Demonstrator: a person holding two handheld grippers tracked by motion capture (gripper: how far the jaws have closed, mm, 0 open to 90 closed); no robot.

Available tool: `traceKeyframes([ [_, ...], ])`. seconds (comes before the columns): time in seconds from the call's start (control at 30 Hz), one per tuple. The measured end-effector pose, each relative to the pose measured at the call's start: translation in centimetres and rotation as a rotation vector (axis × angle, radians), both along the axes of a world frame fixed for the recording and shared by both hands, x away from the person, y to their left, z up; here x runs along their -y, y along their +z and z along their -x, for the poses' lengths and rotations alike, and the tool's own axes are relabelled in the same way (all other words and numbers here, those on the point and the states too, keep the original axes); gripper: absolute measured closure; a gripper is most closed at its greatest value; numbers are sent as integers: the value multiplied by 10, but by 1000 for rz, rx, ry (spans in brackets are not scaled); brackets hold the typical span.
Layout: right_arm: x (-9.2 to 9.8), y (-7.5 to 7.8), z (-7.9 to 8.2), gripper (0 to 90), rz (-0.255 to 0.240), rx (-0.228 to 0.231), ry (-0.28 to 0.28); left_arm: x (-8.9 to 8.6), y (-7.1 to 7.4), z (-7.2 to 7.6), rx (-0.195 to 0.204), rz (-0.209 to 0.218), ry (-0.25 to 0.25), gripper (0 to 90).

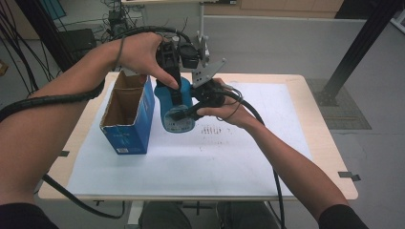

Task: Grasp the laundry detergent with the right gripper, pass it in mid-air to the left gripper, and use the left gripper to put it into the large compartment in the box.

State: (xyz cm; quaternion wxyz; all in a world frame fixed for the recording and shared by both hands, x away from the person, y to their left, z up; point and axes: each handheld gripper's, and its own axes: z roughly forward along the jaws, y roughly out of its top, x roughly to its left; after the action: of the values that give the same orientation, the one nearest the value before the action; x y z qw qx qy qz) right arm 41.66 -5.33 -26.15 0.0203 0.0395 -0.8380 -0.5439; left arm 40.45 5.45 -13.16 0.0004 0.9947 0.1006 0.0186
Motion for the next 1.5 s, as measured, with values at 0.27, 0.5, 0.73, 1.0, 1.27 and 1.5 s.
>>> traceKeyframes([
  [0.27, 0, 1, 0, 428, -4, 1, -1, 0, 1, 1, 0, -2, 1, 368],
  [0.5, -1, 0, 0, 427, -1, -1, 1, -1, 0, 0, -2, -4, 1, 368],
  [0.73, -1, 0, 0, 427, 0, -4, 3, -1, 0, 0, -4, -2, 3, 368],
  [1.0, -2, 0, 2, 424, 4, -2, 5, -1, 0, 1, -9, -5, 6, 368],
  [1.27, -1, 0, 2, 402, -1, -7, 8, -1, 0, 0, -10, -1, 11, 368],
  [1.5, 8, 1, 0, 258, 32, 31, -28, -6, 1, -1, 2, -12, 31, 368],
])
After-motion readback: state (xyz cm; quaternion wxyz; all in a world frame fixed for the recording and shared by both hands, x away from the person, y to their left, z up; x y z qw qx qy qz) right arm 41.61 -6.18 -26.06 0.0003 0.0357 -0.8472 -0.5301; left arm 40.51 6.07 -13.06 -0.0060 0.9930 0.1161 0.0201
